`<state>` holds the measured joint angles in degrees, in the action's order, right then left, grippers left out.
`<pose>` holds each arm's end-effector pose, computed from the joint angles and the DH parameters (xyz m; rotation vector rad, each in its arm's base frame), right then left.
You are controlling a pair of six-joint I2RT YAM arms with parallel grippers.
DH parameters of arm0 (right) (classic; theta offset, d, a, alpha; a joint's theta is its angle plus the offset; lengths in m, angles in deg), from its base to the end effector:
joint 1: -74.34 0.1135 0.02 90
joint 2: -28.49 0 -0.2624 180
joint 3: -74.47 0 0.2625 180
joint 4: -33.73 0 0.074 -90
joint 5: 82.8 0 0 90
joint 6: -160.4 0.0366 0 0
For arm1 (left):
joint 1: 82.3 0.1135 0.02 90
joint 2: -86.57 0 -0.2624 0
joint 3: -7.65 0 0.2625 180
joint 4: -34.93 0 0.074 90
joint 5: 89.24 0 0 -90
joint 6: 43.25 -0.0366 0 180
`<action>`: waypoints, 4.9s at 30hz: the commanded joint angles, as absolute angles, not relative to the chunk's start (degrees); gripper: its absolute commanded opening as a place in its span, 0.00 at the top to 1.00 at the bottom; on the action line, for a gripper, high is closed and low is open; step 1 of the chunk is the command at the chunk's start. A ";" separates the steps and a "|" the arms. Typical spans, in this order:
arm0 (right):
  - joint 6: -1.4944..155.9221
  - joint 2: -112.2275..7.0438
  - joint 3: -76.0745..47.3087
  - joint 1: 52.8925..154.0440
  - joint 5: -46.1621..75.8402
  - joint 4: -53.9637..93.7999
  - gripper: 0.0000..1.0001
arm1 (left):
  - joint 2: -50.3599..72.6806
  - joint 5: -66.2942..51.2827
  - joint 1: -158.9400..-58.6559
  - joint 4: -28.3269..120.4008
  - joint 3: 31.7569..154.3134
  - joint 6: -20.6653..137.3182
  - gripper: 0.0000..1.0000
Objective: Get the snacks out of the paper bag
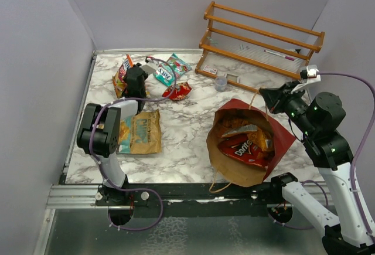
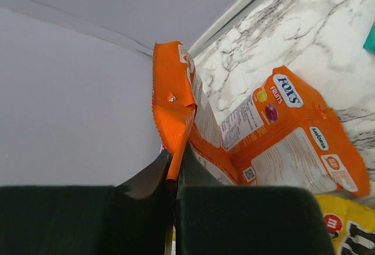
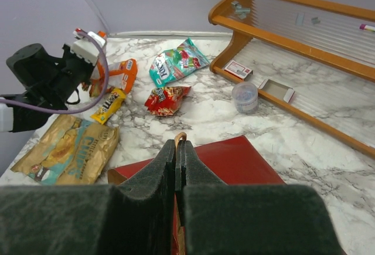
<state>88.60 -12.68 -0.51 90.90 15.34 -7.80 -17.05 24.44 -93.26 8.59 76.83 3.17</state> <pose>0.1421 0.0477 0.4175 -0.0830 1.7355 0.5703 0.4001 -0.0625 0.2049 0.5140 1.6854 0.7713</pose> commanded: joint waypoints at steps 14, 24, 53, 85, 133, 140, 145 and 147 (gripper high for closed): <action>90.50 -14.05 -2.54 91.22 17.34 -7.49 0.97 | -24.45 14.84 -93.31 7.90 77.12 -4.39 0.93; 90.90 -12.25 -2.73 91.22 17.02 -8.09 0.97 | -19.52 11.29 -93.85 12.73 75.95 3.68 0.80; 91.74 -11.37 -0.59 91.22 18.67 -5.37 0.97 | 43.12 -23.64 -105.25 32.92 58.58 76.08 0.23; 90.64 -11.46 -1.59 91.22 17.36 -6.89 0.97 | -6.73 13.46 -164.32 39.22 80.80 20.02 0.23; 89.16 -10.88 -1.24 91.22 15.67 -7.14 0.97 | 12.25 11.53 -161.29 45.67 83.88 26.59 1.00; 89.36 -11.04 -0.68 91.22 15.84 -6.33 0.97 | 21.68 16.06 -161.49 55.77 93.55 33.66 1.00; 89.94 -11.09 0.05 91.22 16.46 -5.65 0.97 | 24.60 23.79 -161.49 65.43 103.80 42.79 1.00; 90.05 -11.06 0.33 91.22 16.58 -5.51 0.97 | 24.41 29.79 -161.49 70.06 107.26 44.78 1.00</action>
<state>89.86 -11.45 -0.70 90.90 16.89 -7.23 23.87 17.95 -161.19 60.37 100.74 36.64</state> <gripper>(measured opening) 0.031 0.011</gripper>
